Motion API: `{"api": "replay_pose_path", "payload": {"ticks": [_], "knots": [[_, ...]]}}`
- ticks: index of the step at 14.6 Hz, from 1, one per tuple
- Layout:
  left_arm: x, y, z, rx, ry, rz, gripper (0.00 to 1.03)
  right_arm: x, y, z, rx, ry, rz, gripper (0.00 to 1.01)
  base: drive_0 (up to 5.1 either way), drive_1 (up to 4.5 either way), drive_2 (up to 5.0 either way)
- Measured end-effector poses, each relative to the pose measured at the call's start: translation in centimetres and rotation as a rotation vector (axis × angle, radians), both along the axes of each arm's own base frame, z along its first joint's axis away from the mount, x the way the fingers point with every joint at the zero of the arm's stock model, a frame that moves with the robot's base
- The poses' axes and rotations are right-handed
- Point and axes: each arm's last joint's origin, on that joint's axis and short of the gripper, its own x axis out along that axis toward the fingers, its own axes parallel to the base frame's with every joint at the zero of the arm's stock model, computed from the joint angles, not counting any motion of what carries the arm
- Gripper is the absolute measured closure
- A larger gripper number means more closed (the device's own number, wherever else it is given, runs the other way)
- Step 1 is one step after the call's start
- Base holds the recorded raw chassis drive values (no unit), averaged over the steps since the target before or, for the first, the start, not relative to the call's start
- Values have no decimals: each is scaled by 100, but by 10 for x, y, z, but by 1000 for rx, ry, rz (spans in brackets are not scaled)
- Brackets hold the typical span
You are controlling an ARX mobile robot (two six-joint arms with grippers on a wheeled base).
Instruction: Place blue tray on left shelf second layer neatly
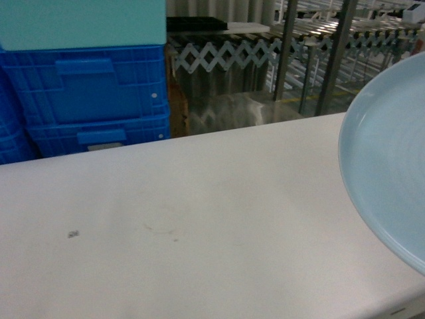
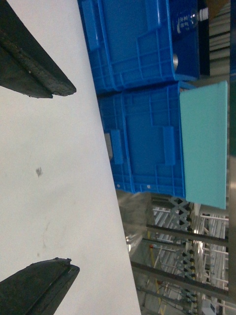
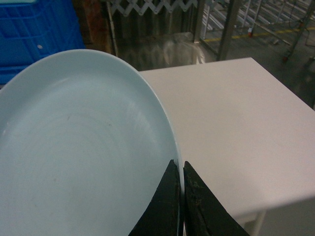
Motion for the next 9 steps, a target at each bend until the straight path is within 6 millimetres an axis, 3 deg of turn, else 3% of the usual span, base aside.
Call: {"api": "replay_pose_path", "payload": {"ticks": [9], "knots": [[0,0,0,0,2,-2,5,0,0,1,-3,-7,0,99,302,-559,-210]]}}
